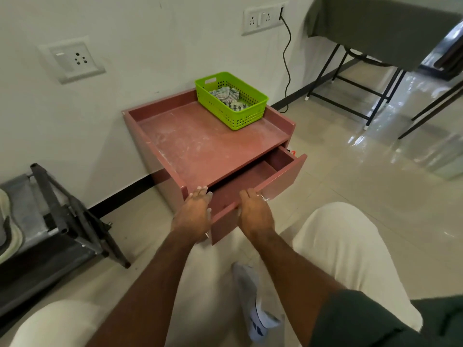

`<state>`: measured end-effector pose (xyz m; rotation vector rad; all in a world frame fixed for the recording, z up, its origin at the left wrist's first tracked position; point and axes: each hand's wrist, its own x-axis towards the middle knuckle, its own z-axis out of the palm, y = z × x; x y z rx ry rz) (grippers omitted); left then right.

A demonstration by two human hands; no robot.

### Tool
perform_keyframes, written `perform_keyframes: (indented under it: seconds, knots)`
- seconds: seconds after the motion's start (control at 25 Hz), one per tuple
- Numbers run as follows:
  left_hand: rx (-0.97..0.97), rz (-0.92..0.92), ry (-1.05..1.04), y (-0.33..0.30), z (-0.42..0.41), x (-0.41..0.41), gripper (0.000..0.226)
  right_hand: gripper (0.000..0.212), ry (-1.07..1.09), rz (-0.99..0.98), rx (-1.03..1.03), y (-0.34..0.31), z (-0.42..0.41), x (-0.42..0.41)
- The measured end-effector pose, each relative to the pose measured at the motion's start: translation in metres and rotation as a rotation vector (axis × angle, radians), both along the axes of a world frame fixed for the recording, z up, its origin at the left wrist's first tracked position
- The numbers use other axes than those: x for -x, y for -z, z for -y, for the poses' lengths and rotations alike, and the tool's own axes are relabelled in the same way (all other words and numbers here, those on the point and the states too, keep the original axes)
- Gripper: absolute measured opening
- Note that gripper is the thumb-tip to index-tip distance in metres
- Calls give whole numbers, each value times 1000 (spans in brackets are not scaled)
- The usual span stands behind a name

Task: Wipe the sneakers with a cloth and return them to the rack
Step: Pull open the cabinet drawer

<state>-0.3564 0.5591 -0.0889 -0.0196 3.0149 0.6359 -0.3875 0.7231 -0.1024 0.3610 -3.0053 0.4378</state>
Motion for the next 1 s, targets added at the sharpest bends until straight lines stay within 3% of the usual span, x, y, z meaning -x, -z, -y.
perform_keyframes:
  seconds: [0.12,0.2,0.36,0.52,0.72,1.0]
  knots:
    - [2,41,36,8,6,-23,54,51,-354,55,-15,2,17,-39]
    - [4,82,50,16,10,-43,56,57,-357,152,-126,2,24,-49]
    - [-6,122,18,23,12,-67,70,49,-277,156,-439,-1,20,-70]
    - [-5,128,88,23,-6,-77,72,41,-337,166,-593,-28,17,-80]
    - [-20,155,70,22,-18,-90,70,26,-305,234,-575,-41,12,-81]
    - [-7,163,99,11,-26,-85,60,30,-312,372,-636,-45,-3,-92]
